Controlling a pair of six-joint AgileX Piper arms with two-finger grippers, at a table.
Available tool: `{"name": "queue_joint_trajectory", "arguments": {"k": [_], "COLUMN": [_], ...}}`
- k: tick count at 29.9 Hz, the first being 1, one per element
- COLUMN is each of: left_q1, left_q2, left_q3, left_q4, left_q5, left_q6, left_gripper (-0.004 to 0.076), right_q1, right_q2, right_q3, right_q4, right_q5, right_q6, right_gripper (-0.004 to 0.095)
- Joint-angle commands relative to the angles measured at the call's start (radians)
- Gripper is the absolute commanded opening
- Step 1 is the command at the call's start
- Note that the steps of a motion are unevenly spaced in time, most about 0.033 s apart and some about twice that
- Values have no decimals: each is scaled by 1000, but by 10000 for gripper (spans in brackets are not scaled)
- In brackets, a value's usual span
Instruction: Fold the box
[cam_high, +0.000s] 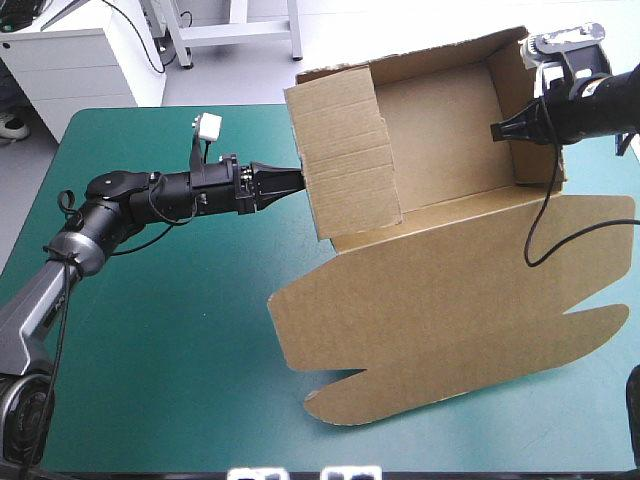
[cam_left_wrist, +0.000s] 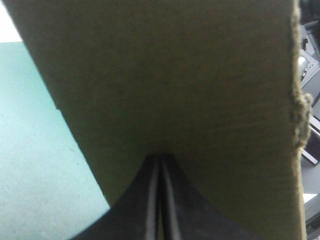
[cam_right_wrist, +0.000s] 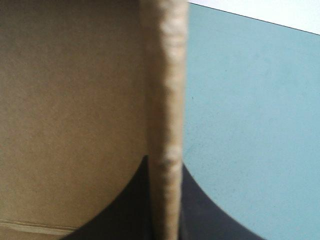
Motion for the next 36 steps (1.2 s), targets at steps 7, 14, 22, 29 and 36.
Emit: {"name": "queue_joint_trajectory", "arguments": {"k": [7,14,22,29,36], "left_q1": [-4,-4,-5,-5,-5], "left_q2": [-55,-72,-96,-96,-96], "left_q3": [-74,-74,-117,-131,-131], "left_q4": [-164,-158,56,59,43], "left_q5": [108,73,-120,-116,-68], "left_q6": [-83,-193,-339,-363,-352], "left_gripper": [316,445,445,445,445], "right_q1": [-4,-4,3,121,170], "right_q2": [-38,-38,-38,-19,13], "right_q3": [-26,-26,-26,-26,-26], "right_q4": [24,-7,-12,-176,-185], "right_q5": [-22,-24,-24,-35,-71], "right_q6": [1,4,42,112,138], "right_gripper": [-18,-17,-12,-12,-12]}}
